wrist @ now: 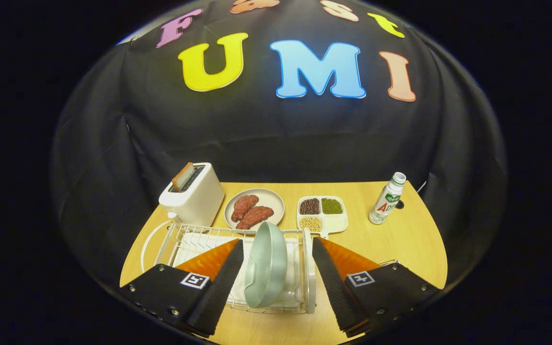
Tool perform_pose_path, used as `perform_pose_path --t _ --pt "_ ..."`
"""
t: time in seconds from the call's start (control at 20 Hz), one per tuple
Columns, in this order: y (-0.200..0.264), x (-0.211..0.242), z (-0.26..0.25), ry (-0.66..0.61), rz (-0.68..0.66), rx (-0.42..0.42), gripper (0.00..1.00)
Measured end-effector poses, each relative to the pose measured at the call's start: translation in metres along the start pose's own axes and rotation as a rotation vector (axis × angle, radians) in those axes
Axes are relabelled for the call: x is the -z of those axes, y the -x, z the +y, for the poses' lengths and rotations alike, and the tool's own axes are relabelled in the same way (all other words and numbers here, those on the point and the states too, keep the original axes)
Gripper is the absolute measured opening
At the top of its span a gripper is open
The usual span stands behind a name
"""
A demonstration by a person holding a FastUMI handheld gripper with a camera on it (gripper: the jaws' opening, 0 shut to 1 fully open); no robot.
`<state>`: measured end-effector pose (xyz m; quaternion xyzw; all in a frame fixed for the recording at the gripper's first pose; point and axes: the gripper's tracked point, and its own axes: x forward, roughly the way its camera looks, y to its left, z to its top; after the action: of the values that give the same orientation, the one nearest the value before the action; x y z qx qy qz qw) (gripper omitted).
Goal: Take the plate from the dish rack, then take the spoon from the basket and place it into the plate.
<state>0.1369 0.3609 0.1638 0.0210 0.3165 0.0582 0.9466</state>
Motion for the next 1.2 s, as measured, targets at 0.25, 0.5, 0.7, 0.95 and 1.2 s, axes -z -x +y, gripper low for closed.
perform_pose_path --t 0.25,0.5,0.7,0.95,1.2 --pt "-0.029 0.026 0.006 0.003 0.157 0.008 0.89" --pt "-0.054 0.042 -0.001 0.004 0.258 0.054 0.89" --pt "-0.067 0.064 -0.002 -0.042 0.353 0.093 0.85" --pt "-0.081 0.08 -0.01 -0.008 0.446 0.148 0.66" --pt "-0.08 0.082 0.002 0.032 0.497 0.115 0.3"
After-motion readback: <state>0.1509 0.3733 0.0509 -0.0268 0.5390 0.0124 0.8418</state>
